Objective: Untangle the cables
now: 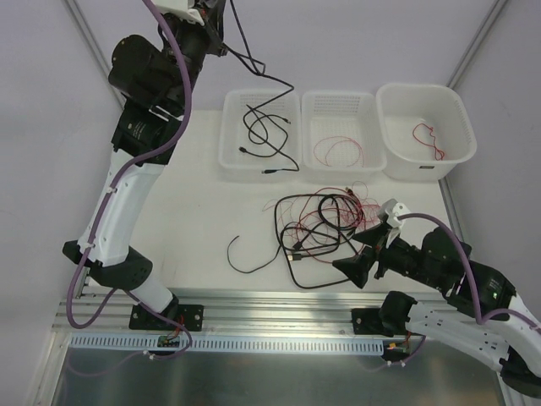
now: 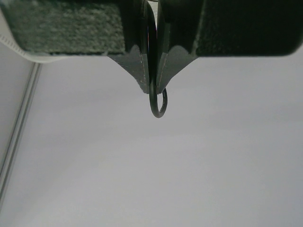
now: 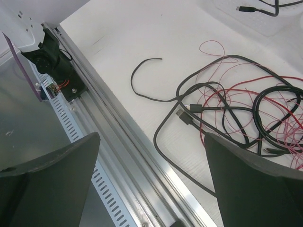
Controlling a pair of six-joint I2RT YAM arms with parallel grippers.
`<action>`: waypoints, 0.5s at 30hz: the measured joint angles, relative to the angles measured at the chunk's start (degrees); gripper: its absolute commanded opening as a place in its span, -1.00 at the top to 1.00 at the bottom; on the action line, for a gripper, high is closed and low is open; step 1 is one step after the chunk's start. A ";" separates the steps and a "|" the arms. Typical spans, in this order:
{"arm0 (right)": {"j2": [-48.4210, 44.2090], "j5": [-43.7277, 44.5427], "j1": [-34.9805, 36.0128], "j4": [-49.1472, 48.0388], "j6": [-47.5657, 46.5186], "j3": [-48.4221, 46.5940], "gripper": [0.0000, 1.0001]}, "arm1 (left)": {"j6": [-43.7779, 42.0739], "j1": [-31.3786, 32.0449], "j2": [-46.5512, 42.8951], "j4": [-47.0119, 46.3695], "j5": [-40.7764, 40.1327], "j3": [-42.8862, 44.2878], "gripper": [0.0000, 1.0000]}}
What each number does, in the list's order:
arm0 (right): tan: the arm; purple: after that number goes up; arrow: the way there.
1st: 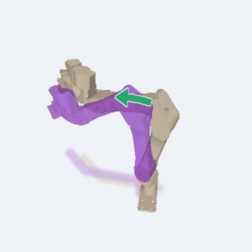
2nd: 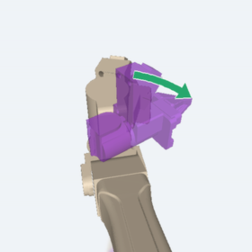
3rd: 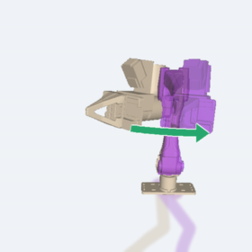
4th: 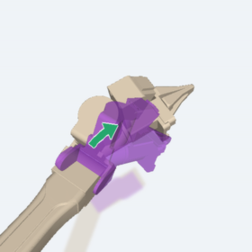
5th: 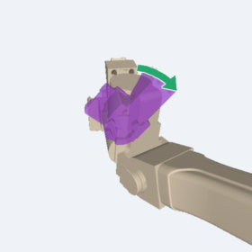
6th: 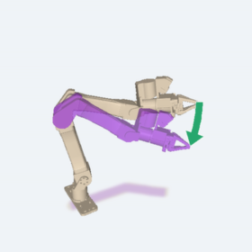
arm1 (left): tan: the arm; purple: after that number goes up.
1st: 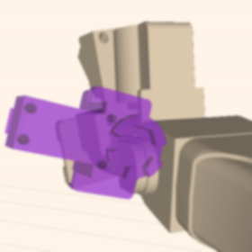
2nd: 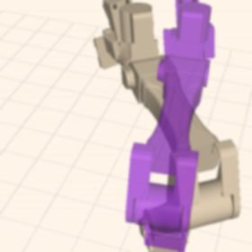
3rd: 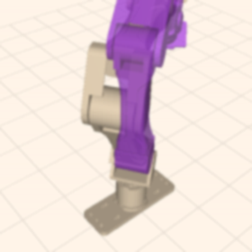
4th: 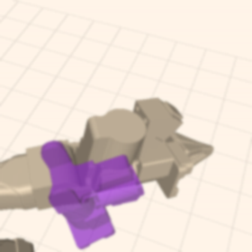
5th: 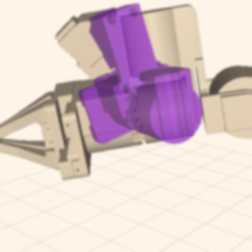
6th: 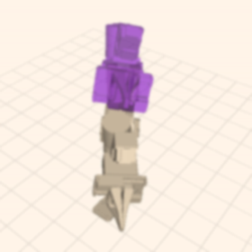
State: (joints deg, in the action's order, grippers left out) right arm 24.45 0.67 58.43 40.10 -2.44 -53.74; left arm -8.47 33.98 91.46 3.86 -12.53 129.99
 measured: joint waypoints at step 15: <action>3.34 6.88 0.07 0.74 -1.99 -1.18 -0.93 | 7.78 -7.78 -0.96 -7.67 3.37 -9.14 0.93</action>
State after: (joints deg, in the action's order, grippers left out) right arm 27.79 7.55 58.50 40.84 -4.43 -54.92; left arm -0.69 26.20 90.50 -3.81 -9.17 120.86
